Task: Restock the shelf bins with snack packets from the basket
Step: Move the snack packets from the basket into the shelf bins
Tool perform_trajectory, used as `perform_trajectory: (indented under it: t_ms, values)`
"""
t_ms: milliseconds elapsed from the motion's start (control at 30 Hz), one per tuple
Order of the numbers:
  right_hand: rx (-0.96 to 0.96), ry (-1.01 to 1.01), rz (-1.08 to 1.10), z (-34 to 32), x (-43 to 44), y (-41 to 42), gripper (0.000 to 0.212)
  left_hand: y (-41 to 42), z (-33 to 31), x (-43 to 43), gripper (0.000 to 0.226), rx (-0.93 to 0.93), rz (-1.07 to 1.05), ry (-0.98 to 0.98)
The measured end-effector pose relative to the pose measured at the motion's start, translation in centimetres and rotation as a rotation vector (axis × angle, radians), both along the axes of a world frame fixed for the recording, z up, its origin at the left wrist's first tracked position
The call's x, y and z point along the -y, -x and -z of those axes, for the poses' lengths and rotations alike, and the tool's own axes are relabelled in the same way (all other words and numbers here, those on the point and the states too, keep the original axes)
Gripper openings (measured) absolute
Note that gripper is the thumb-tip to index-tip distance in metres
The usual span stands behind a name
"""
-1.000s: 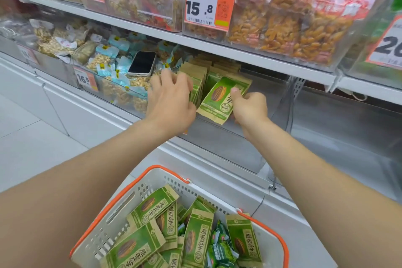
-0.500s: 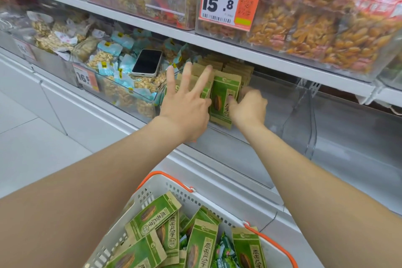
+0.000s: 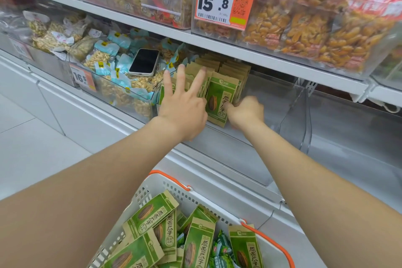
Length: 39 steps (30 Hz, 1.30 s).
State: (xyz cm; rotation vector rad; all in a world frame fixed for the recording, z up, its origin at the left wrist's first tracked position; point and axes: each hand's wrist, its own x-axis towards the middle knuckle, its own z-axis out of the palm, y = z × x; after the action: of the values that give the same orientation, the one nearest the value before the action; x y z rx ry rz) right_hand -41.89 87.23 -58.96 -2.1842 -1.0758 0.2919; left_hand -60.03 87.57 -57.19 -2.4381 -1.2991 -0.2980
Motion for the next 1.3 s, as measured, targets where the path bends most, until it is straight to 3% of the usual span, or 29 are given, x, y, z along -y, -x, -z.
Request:
perform_trajectory:
  t_ms: [133, 267, 333, 400, 467, 600, 767, 833, 933, 1000, 1167, 1300]
  values:
    - [0.023, -0.002, -0.033, -0.8, 1.5, 0.2, 0.038, 0.8, -0.5, 0.6, 0.026, 0.101, 0.103, -0.046]
    - [0.170, -0.097, -0.103, -2.4, 4.3, 2.0, 0.028, 1.5, -1.6, 2.2, 0.014, 0.237, 0.234, -0.185]
    - [0.252, -0.184, -0.188, -3.3, 6.1, 3.4, 0.023, 2.1, -1.9, 3.3, 0.011, 0.321, 0.215, -0.112]
    - [0.384, -0.250, -0.343, -3.7, 8.1, 4.8, 0.020, 2.7, -1.3, 4.2, 0.019, 0.370, 0.123, 0.115]
    - [0.520, -0.179, -0.605, -3.5, 10.1, 6.1, 0.025, 3.4, 0.3, 5.0, 0.023, 0.201, 0.051, 0.299]
    - [0.631, 0.389, -1.019, -1.2, 13.0, 8.2, 0.027, 4.9, 5.5, 6.5, 0.017, -0.256, 0.082, 0.627]
    - [0.738, 0.692, -1.147, 1.4, 15.0, 10.0, 0.034, 6.0, 13.7, 8.6, 0.013, -0.667, 0.110, 0.815]
    - [0.740, 0.753, -1.178, 2.4, 15.2, 10.2, 0.034, 6.7, 16.6, 9.8, 0.035, -0.785, 0.140, 0.837]
    - [0.750, 0.807, -1.207, 3.7, 15.4, 10.5, 0.029, 8.0, 18.9, 10.9, 0.074, -0.865, 0.158, 0.856]
    - [0.783, 0.851, -1.226, 4.3, 15.5, 10.9, 0.026, 8.5, 19.4, 11.1, 0.080, -0.925, 0.162, 0.852]
    - [0.811, 0.856, -1.258, 5.1, 15.2, 11.7, 0.020, 8.2, 19.1, 10.3, 0.043, -0.894, 0.182, 0.748]
    - [0.785, 0.838, -1.246, 4.4, 15.0, 11.6, 0.023, 7.8, 17.1, 9.6, 0.027, -0.740, 0.145, 0.944]
